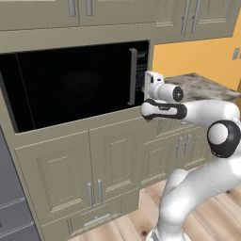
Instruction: Pick the broccoli from the sink and place it in the bowl. Then pick the bowl and place it in the microwave. Then close the microwave door and press the start button.
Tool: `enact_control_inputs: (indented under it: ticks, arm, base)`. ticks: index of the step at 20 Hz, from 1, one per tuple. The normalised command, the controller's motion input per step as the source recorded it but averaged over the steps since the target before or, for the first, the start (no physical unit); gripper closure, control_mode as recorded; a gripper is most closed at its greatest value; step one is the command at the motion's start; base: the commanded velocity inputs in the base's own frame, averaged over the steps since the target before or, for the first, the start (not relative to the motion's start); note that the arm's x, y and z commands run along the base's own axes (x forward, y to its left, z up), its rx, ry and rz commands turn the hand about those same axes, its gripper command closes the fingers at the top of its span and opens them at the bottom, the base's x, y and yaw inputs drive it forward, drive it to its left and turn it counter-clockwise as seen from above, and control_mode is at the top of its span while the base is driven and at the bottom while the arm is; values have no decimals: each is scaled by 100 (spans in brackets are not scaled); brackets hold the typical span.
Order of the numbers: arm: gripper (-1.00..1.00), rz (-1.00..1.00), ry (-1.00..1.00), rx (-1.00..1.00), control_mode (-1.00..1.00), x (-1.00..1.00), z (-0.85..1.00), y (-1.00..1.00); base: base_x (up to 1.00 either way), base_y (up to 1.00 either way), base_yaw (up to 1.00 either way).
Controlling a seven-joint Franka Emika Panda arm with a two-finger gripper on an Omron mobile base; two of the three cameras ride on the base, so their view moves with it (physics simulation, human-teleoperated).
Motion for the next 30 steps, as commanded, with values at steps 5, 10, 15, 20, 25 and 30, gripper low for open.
enact_control_inputs:
  ticks: [5, 10, 15, 20, 25, 30]
  arm:
    - [100, 0, 0, 1, -100, 31, -3, -4]
    - [100, 2, -3, 2, -100, 14, -13, -20]
    - [100, 3, -2, 0, -100, 34, -14, -8]
    - [100, 0, -2, 0, -100, 19, -23, -28]
    - [100, 0, 0, 0, -100, 47, -19, -23]
    - [100, 0, 0, 0, -100, 42, -25, -41]
  base:
    - [0, 0, 0]
    - [0, 0, 0]
    - [0, 0, 0]
    - [0, 0, 0]
    - [0, 0, 0]
    - [0, 0, 0]
